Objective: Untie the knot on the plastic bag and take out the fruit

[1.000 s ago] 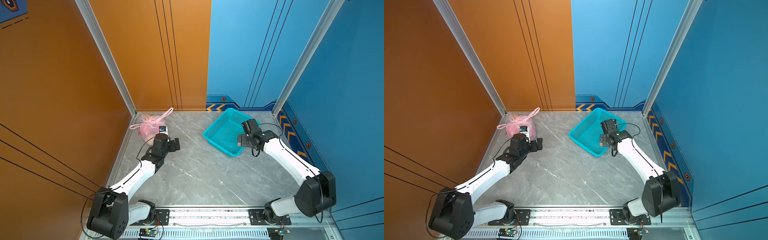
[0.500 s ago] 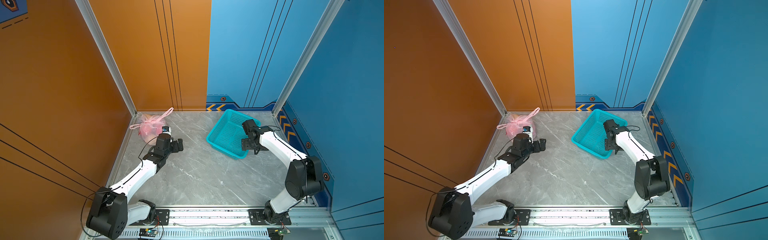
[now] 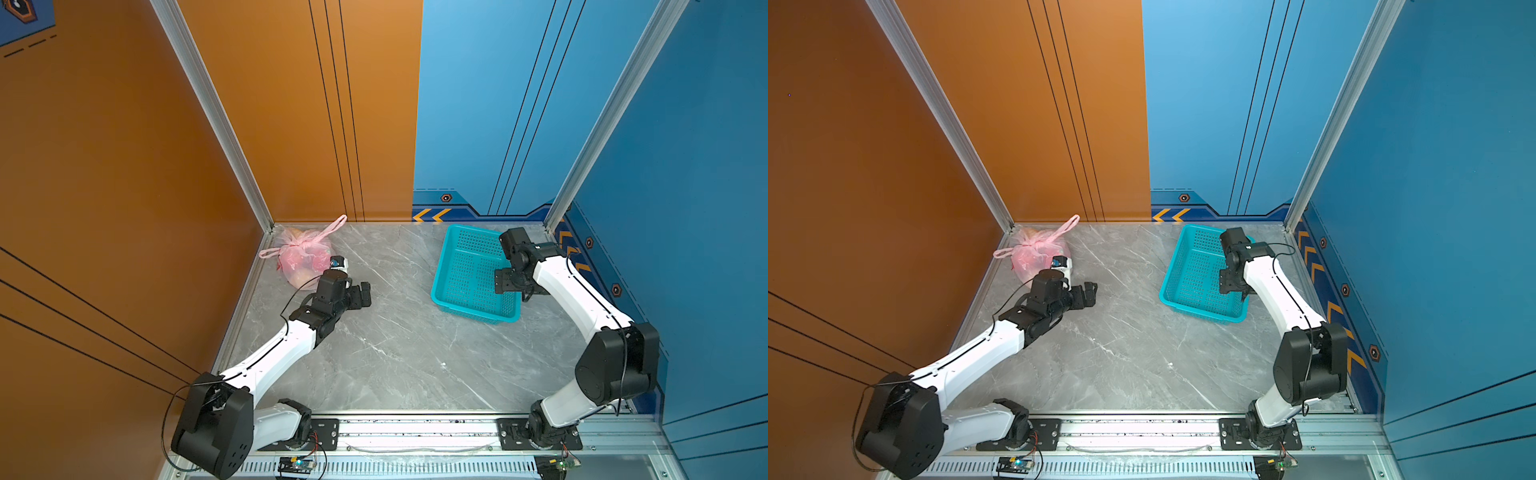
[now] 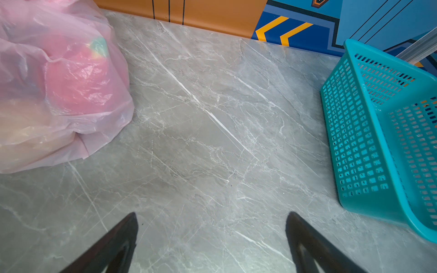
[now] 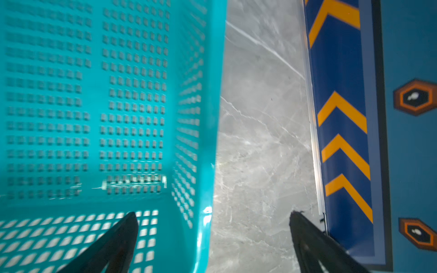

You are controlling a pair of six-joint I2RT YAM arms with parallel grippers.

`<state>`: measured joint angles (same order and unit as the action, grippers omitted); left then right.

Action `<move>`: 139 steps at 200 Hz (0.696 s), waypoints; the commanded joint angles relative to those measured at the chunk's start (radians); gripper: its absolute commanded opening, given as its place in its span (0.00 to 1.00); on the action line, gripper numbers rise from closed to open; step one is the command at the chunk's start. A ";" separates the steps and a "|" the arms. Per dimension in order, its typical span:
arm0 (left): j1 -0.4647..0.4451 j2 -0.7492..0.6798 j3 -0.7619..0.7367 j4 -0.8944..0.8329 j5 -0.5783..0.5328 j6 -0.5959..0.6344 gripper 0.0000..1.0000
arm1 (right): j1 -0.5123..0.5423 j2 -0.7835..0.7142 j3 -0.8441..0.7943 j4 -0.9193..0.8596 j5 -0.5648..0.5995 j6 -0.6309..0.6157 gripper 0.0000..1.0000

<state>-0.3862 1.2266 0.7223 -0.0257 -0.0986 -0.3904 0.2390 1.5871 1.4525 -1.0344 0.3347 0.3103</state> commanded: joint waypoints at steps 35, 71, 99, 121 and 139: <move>-0.023 -0.029 0.023 -0.059 0.054 -0.039 0.98 | 0.208 0.183 0.272 -0.040 -0.077 0.102 1.00; -0.028 -0.041 0.019 -0.074 0.066 -0.047 0.98 | 0.292 0.374 0.444 -0.004 -0.073 0.095 1.00; -0.028 -0.069 0.001 -0.087 0.067 -0.054 0.98 | 0.303 0.476 0.516 0.030 -0.095 0.099 0.96; -0.026 -0.092 -0.013 -0.098 0.063 -0.056 0.98 | 0.304 0.555 0.555 0.037 -0.092 0.090 0.92; -0.026 -0.110 -0.023 -0.110 0.059 -0.059 0.98 | 0.294 0.583 0.555 0.037 -0.087 0.083 0.86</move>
<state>-0.4072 1.1492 0.7189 -0.1013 -0.0475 -0.4377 0.5468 2.1391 1.9755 -1.0008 0.2436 0.3908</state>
